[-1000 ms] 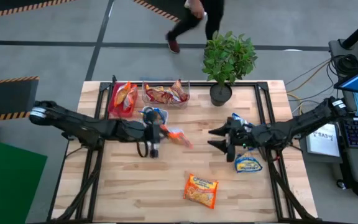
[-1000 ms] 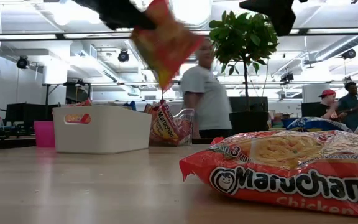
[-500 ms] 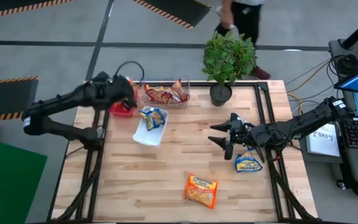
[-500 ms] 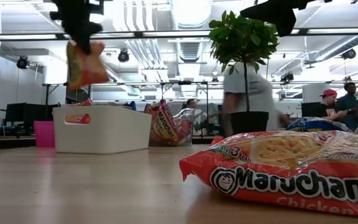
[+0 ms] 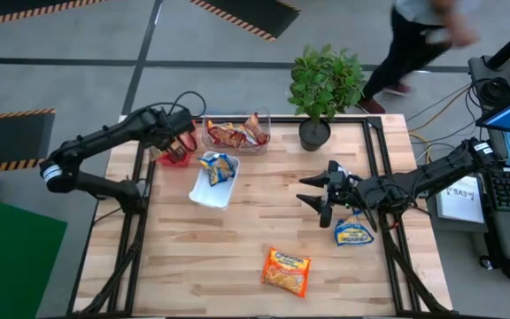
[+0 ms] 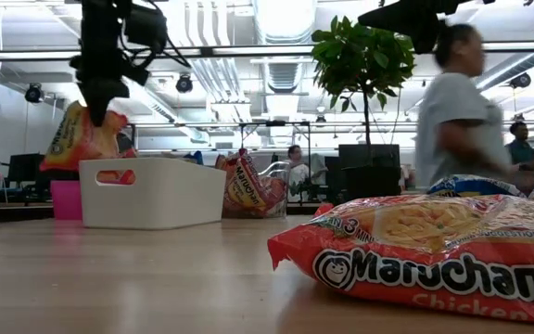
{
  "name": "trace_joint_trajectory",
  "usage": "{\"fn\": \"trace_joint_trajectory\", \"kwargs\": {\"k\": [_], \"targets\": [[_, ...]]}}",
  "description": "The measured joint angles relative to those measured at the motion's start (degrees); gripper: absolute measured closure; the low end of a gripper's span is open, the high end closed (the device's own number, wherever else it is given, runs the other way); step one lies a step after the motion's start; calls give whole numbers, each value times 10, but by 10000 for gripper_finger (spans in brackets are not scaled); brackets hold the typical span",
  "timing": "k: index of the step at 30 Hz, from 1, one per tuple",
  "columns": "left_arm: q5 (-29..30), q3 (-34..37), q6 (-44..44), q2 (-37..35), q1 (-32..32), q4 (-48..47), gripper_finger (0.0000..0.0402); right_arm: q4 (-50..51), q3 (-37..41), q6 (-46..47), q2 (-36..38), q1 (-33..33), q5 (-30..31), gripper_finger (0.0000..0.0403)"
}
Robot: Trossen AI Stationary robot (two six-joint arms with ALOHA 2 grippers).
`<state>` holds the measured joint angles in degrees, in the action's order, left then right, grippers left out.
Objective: Sort Maruchan noodles
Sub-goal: Put the orange noodle pack into the red bin
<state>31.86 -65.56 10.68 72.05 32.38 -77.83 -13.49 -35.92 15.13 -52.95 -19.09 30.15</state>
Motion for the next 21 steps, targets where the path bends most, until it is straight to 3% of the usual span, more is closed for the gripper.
{"fn": "trace_joint_trajectory", "kwargs": {"k": [8,21], "targets": [[3,1,-80,70,0,37,401,0,0,-1,0,0,0,177],[6,1,-125,189,0,81,394,4,0,-1,0,0,0,177]]}}
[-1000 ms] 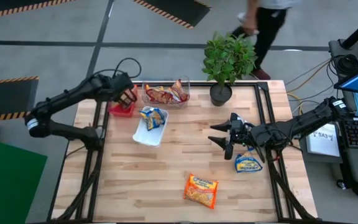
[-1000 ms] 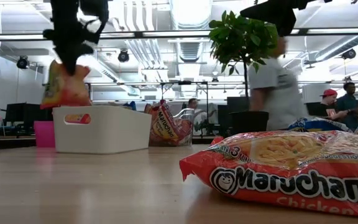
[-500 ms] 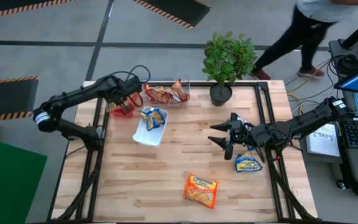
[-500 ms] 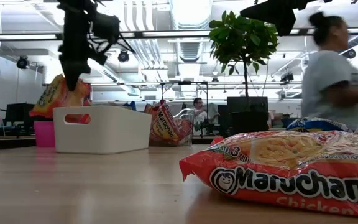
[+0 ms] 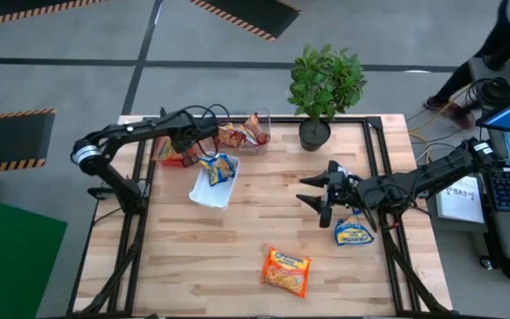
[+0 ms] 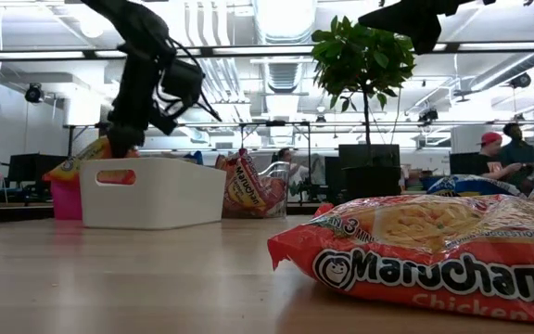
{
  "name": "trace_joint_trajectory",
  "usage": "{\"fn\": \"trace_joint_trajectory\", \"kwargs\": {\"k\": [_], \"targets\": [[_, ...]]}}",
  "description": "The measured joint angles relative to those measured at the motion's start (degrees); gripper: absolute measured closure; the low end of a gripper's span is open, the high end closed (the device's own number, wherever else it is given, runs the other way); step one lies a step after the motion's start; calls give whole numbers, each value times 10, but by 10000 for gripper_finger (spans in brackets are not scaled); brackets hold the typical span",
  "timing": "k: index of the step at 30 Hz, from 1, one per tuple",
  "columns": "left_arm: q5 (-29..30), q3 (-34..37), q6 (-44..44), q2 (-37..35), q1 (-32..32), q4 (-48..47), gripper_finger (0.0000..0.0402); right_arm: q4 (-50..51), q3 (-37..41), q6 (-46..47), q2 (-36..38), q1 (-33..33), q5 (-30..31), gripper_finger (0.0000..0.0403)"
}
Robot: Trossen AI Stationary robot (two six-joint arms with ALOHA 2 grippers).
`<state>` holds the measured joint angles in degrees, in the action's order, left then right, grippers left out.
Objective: Sort Maruchan noodles
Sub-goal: Put the orange noodle pack into the red bin
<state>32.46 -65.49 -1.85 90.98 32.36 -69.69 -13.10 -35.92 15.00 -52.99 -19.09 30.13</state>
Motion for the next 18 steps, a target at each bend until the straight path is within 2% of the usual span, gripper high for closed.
{"fn": "trace_joint_trajectory", "kwargs": {"k": [10,14,18], "targets": [[-3,0,-9,53,0,24,391,11,0,7,0,0,0,177],[-4,0,-5,50,-2,22,387,11,0,7,0,0,0,177],[-5,-1,-1,29,-11,10,366,12,0,9,0,0,0,177]]}}
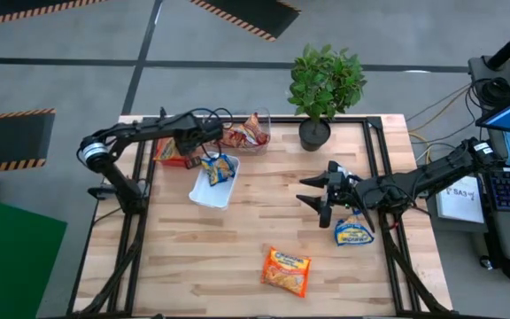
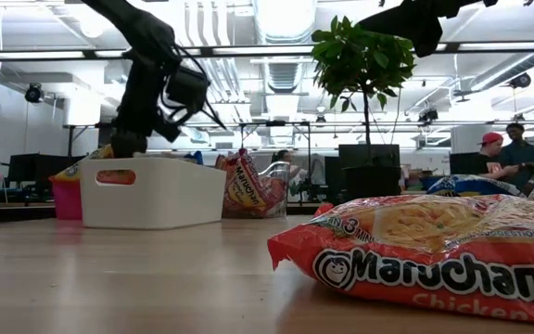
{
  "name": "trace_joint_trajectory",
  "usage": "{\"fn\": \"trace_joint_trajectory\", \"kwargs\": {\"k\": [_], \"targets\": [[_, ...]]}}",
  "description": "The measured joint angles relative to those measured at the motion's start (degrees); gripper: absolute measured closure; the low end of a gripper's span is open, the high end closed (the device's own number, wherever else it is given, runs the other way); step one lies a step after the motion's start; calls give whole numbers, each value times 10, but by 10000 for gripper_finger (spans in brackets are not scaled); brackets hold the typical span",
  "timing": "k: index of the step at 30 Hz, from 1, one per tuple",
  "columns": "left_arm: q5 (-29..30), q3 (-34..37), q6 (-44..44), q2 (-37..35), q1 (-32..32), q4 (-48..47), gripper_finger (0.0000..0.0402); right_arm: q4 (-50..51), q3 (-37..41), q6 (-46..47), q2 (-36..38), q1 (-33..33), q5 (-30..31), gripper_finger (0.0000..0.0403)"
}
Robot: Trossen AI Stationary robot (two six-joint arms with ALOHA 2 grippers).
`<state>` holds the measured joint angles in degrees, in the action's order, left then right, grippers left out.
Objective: Sort Maruchan noodles
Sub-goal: Put the orange noodle pack into the red bin, then put the blue noodle pack into the white bin
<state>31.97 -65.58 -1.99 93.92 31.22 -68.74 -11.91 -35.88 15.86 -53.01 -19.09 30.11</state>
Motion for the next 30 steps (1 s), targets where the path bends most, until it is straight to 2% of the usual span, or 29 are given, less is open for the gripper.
{"fn": "trace_joint_trajectory", "kwargs": {"k": [8,13,17,22,26,30], "targets": [[2,0,44,-75,-35,-19,287,13,0,60,0,0,0,177],[-39,5,117,-164,-107,13,262,95,0,245,-10,-2,-7,177],[-49,42,127,-245,-212,156,260,229,-7,434,-31,0,-32,177],[-49,118,66,-325,-335,412,260,548,-68,628,-86,37,-27,177],[-49,172,-4,-360,-403,574,260,701,-123,670,-150,78,-31,177],[-43,191,-19,-380,-426,617,260,723,-160,630,-214,127,-30,177]]}}
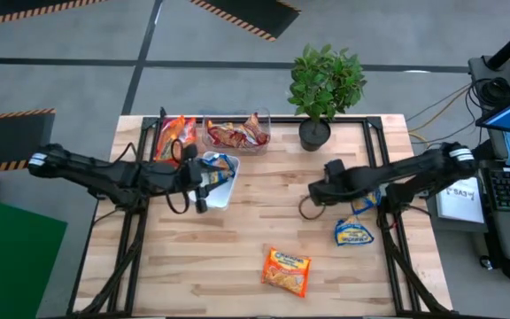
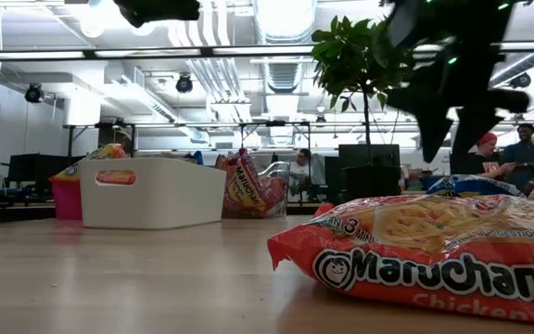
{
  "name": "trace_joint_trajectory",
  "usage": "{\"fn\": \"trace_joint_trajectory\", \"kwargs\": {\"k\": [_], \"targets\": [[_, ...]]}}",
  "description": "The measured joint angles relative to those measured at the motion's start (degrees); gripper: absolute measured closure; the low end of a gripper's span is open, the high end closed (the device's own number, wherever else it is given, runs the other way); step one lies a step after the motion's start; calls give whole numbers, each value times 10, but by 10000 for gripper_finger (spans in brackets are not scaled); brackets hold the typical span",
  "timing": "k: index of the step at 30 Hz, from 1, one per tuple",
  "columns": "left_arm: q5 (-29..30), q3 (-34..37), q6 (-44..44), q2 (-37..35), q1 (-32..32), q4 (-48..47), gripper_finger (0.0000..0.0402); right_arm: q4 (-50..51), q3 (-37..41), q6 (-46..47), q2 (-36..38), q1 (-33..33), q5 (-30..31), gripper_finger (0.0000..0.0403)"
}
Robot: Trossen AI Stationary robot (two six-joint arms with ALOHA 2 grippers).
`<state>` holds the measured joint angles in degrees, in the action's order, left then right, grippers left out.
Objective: Sort Maruchan noodles
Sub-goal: Put the blue noodle pack into the white bin
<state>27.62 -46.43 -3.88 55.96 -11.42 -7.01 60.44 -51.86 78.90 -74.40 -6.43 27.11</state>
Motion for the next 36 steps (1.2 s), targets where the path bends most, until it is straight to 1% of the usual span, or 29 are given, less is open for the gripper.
{"fn": "trace_joint_trajectory", "kwargs": {"k": [7,10,12,14,15,17,20,21,22,25,27,29,31,33,36], "targets": [[3,12,29,-9,0,-3,266,38,-35,-56,-122,93,0,177],[3,13,41,-8,0,-12,274,75,-44,-65,-172,118,-2,178],[3,13,45,-8,0,-20,280,86,-50,-77,-200,125,-1,188],[3,13,48,-8,-1,-23,286,85,-54,-86,-219,125,-1,213],[3,13,49,-8,-1,-24,289,87,-58,-91,-226,125,-2,232],[3,14,49,-8,-2,-25,294,84,-64,-96,-236,124,-4,279],[3,14,48,-8,-2,-25,302,85,-73,-115,-239,123,-5,365],[3,14,47,-8,-2,-23,304,86,-77,-124,-237,122,-5,378],[3,14,47,-9,-2,-22,306,91,-83,-125,-235,121,-6,382],[3,14,36,-14,-2,-23,312,113,-111,-135,-214,109,-6,391],[3,14,21,-22,-2,-26,314,108,-140,-144,-192,92,-5,393],[3,14,6,-37,-2,-27,316,88,-173,-165,-169,73,-3,394],[3,15,-3,-57,-4,-30,318,34,-203,-205,-143,57,-1,394],[3,22,-10,-82,-6,-27,318,-49,-223,-256,-119,42,0,394],[3,48,-11,-121,-12,-2,318,-214,-232,-361,-94,24,0,394]]}}
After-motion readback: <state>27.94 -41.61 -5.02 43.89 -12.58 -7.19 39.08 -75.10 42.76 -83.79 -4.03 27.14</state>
